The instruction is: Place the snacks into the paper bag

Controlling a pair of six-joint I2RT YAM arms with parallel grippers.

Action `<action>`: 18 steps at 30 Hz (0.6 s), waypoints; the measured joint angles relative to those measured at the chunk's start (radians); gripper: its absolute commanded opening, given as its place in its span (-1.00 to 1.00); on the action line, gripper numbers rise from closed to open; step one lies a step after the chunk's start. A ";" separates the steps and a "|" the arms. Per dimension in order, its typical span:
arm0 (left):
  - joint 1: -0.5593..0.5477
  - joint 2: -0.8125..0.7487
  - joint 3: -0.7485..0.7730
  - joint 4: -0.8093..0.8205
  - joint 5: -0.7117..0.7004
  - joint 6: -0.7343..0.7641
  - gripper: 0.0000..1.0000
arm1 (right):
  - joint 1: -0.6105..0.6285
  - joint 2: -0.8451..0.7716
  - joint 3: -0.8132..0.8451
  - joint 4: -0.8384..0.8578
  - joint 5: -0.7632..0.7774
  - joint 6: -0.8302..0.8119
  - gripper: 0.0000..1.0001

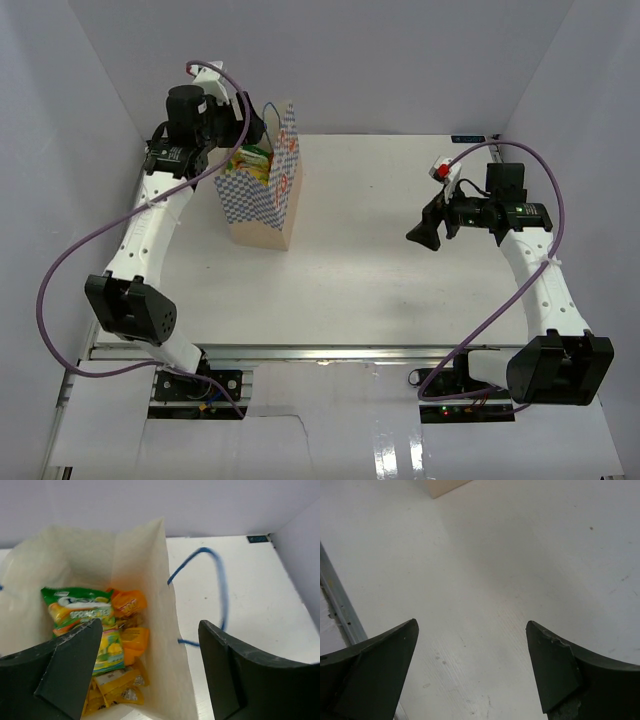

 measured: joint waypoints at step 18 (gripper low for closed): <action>-0.001 -0.969 -0.774 0.206 0.308 -0.130 0.96 | 0.000 -0.123 -0.001 0.181 0.625 0.387 0.80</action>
